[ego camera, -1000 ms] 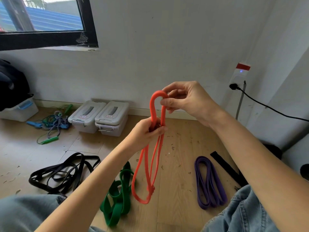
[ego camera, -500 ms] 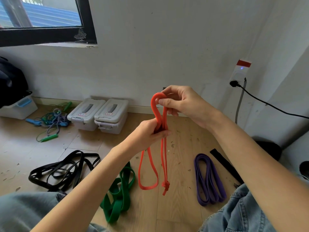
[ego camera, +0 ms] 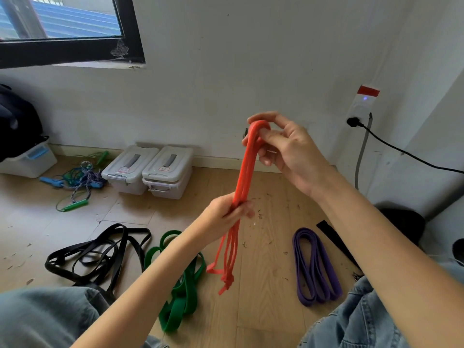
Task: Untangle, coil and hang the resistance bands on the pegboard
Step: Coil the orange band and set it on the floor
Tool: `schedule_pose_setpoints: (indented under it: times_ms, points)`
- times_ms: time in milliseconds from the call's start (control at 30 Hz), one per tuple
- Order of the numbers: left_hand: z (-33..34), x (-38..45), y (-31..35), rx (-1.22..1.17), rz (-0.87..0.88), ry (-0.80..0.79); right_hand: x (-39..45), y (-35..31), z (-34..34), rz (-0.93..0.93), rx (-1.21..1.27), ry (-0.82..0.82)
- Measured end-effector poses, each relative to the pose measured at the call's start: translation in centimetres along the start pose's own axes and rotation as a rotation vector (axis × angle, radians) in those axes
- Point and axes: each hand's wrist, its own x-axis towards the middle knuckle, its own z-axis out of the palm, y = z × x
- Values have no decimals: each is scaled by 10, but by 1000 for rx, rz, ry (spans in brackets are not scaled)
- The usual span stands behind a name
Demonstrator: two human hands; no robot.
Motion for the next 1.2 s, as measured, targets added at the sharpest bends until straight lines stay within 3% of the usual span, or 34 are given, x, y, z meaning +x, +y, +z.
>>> schedule_pose_setpoints:
  times_ms: [133, 233, 300, 400, 467, 533, 600, 800, 900, 1033, 1133, 1200]
  points:
    - [-3, -3, 6, -422, -132, -32, 1, 1, -17, -8, 120, 87]
    - [-11, -1, 16, -462, -144, -26, -3, 7, -35, 75, 154, 172]
    - [-16, 0, 18, -508, -183, -33, -7, 15, -47, 219, 49, 183]
    - [-25, 1, 18, -505, -310, -99, -16, 27, -63, 502, -432, 21]
    - [-26, 3, 19, -389, -377, -175, -20, 31, -61, 448, -802, -118]
    - [-22, 6, 23, -296, -390, -292, -23, 34, -40, 289, -903, -375]
    - [-19, 8, 28, -246, -374, -388, -24, 41, -24, 243, -928, -553]
    - [-31, 1, 24, -302, -287, -398, -18, 26, -16, 229, -903, -605]
    - [-25, -3, 13, -345, -221, -343, -8, 10, -17, 137, -826, -548]
    - [-3, -22, -13, -360, -342, -333, 4, -8, -36, 82, -630, -381]
    - [-6, -23, -13, -452, -383, -219, 4, 3, -50, 156, -582, -338]
    - [-17, -17, -2, -523, -345, -100, 1, 14, -61, 306, -686, -496]
